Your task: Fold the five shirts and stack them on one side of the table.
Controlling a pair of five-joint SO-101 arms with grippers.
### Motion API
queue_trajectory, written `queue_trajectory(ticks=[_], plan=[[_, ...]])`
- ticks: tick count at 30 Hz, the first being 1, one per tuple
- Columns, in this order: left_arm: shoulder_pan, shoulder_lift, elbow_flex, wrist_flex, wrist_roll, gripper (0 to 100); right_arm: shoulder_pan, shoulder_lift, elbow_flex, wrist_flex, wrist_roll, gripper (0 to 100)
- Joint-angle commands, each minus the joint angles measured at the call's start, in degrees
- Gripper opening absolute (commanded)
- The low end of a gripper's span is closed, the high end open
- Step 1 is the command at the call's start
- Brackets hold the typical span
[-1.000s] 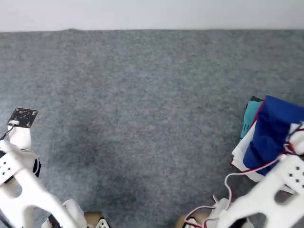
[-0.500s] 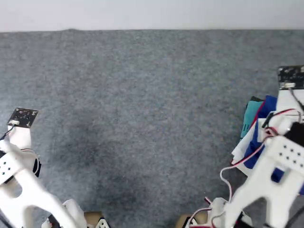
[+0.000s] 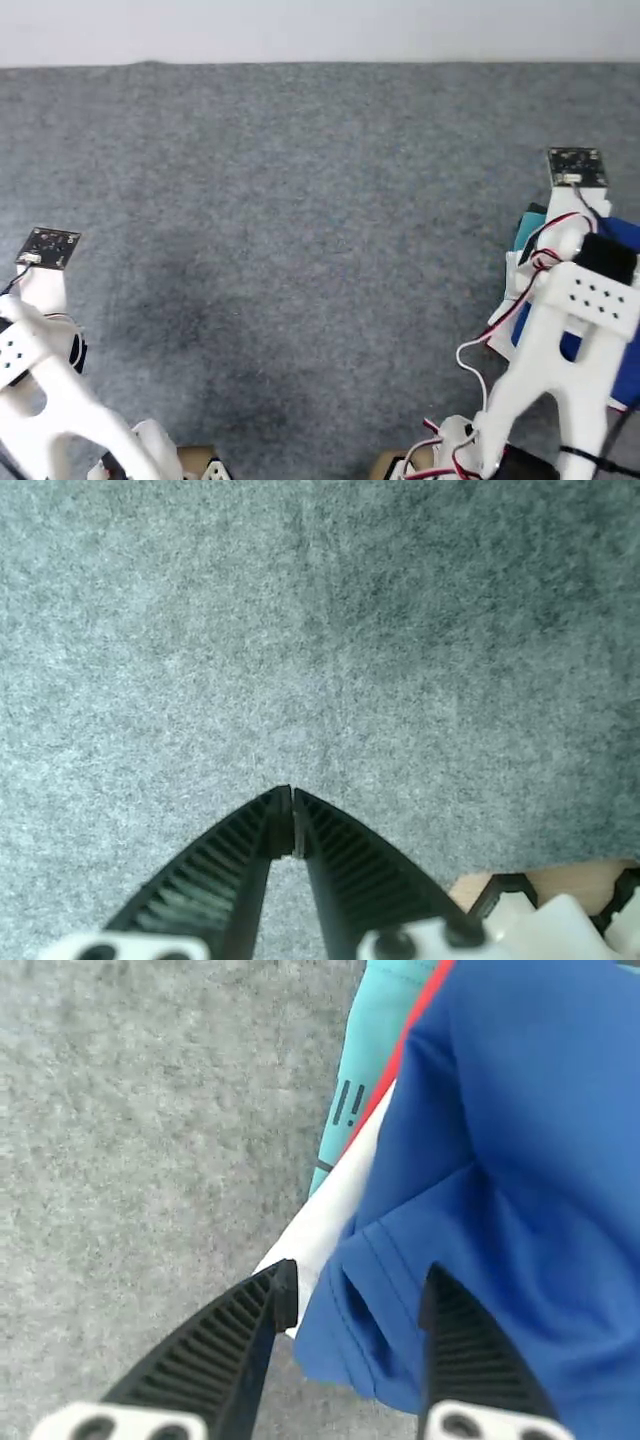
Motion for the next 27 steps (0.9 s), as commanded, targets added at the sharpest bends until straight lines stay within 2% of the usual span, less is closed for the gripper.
queue_trajectory(ticks=[1, 15, 21, 27], plan=[[0.4, -1.1, -0.2, 0.2, 0.2, 1, -0.1, 1.5, 0.2, -2.7, -0.6, 20.6], [0.4, -1.1, 0.4, 0.1, 0.0, 1, 1.9, 13.9, -0.2, -4.9, 0.4, 20.0], [0.4, -1.5, 4.3, -2.2, 0.0, 1, 5.4, 13.9, -0.2, -8.3, 6.8, 6.9], [0.4, -1.5, 4.5, -2.8, 0.0, 1, 7.3, 13.9, -0.2, -8.1, 8.4, 6.0]])
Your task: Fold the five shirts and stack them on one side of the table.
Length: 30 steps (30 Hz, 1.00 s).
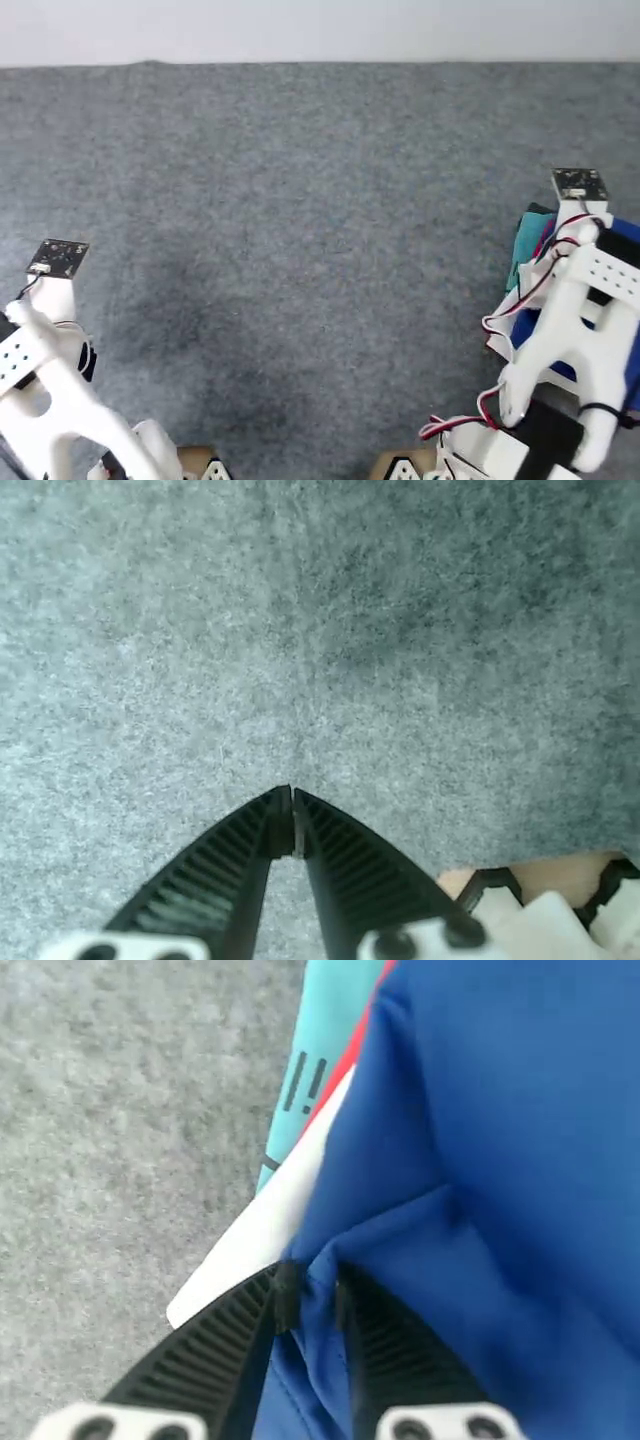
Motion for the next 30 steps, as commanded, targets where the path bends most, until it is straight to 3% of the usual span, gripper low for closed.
queue_trajectory(ticks=[1, 6, 18, 30], plan=[[0.4, -1.5, -0.5, -1.1, -0.2, 1, 1.2, -0.3, -0.9, -0.3, 0.9, 6.0], [0.4, -1.5, -0.6, -1.1, -0.2, 1, 1.0, -1.7, -4.1, 2.6, 0.9, 0.8], [4.7, -1.5, -0.1, -1.7, 0.2, 1, -2.2, -7.0, -16.1, 23.5, 8.6, 1.0], [5.2, -1.5, -0.1, -1.5, 0.2, 1, -6.4, -6.5, -12.4, 25.2, 11.6, 2.0]])
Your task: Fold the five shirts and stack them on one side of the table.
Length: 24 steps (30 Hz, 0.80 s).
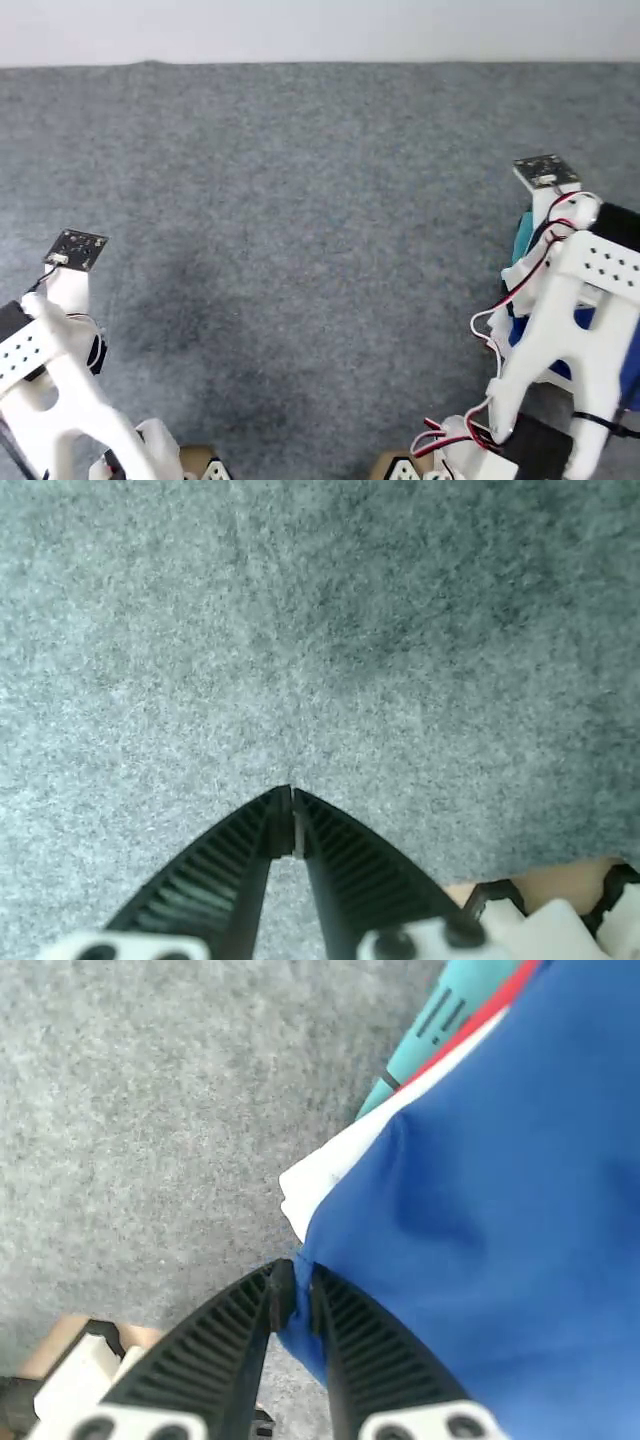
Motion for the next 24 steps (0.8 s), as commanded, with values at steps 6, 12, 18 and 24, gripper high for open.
queue_trajectory(ticks=[6, 12, 18, 24], plan=[[0.4, -1.5, -0.1, -0.8, 0.1, 1, 1.6, -2.5, -1.8, 0.5, 1.2, 23.6], [0.4, -1.1, 0.0, -0.9, 0.1, 1, 3.7, -2.5, -9.7, 1.5, -2.1, 32.4], [0.4, -1.3, 0.0, -0.7, 0.1, 1, 5.4, 0.0, -12.6, -8.7, 4.1, 11.7], [0.4, -1.4, 0.0, -0.5, 0.1, 1, 13.1, 6.7, -12.8, -26.1, 5.1, 1.8]])
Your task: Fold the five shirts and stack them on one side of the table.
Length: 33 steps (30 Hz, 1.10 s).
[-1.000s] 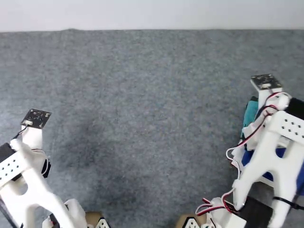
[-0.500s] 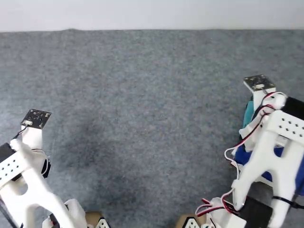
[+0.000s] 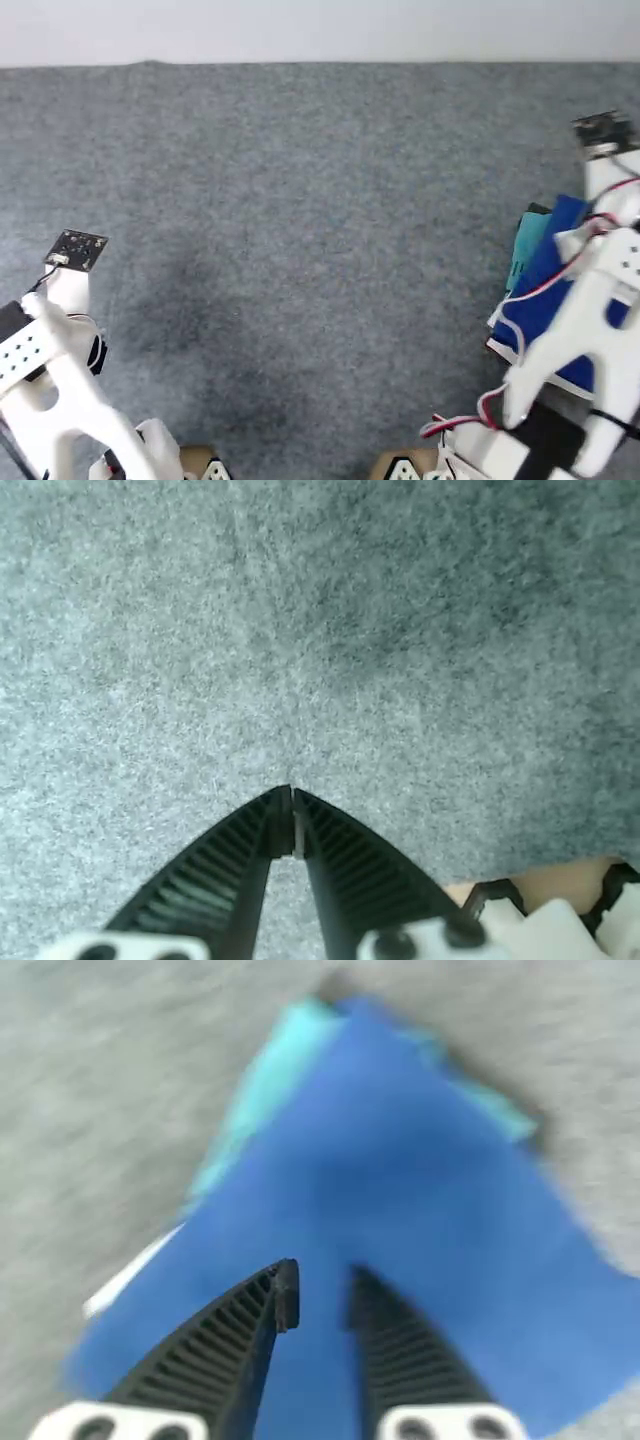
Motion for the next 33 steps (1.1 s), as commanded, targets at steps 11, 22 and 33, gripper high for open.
queue_trajectory(ticks=[11, 22, 33], plan=[[0.4, -1.1, -0.2, -0.6, 0.1, 1, 13.5, 16.5, -3.2, -16.5, 0.8, 0.9], [0.4, -1.4, -0.2, -0.4, 0.1, 1, 10.3, 16.1, -14.4, -5.1, 0.5, 0.9], [0.4, -1.5, -0.3, -0.4, 0.1, 1, 15.2, 10.2, -16.5, -5.0, 1.1, 0.9]])
